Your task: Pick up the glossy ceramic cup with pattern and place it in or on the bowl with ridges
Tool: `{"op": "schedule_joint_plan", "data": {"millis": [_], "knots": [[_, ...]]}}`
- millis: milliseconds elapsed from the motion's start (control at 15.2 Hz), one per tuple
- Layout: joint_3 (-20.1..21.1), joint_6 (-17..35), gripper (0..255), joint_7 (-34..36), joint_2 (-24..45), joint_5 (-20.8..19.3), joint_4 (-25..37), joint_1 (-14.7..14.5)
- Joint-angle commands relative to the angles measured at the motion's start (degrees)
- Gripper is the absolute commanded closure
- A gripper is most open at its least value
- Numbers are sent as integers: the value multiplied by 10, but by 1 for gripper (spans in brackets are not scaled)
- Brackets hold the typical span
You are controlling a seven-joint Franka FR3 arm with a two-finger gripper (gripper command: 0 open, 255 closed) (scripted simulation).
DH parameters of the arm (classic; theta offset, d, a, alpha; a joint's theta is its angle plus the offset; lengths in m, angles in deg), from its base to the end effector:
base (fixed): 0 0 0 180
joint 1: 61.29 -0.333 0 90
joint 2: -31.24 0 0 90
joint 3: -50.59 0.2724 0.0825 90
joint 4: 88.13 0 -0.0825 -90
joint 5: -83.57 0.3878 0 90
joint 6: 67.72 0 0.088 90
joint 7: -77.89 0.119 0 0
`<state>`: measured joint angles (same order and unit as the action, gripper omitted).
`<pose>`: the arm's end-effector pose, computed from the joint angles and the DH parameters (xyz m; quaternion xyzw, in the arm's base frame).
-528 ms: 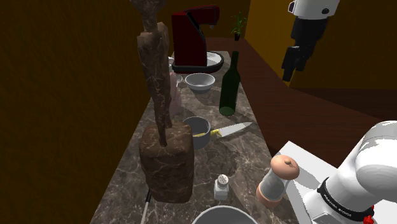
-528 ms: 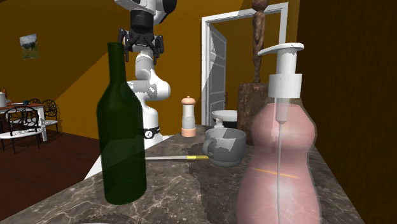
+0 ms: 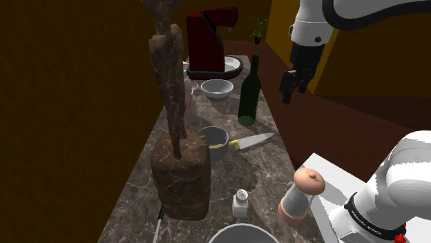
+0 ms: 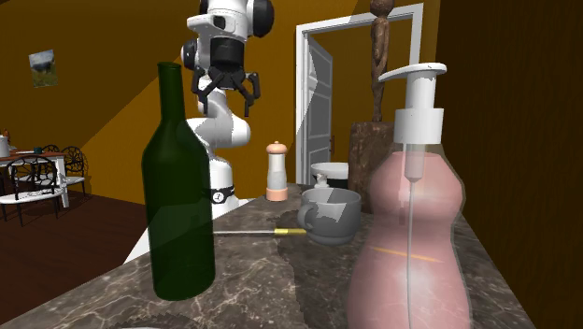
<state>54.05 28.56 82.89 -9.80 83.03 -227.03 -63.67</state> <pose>0.3618 0.0372 0.4995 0.9996 0.0002 -0.0121 0.0256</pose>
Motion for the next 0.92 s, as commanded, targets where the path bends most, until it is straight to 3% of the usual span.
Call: {"op": "schedule_joint_plan", "data": {"millis": [0, 858], "knots": [[12, 37, 0, 19, 32, 11, -1, -4], [86, 262, 0, 129, 258, 46, 25, -21]]}}
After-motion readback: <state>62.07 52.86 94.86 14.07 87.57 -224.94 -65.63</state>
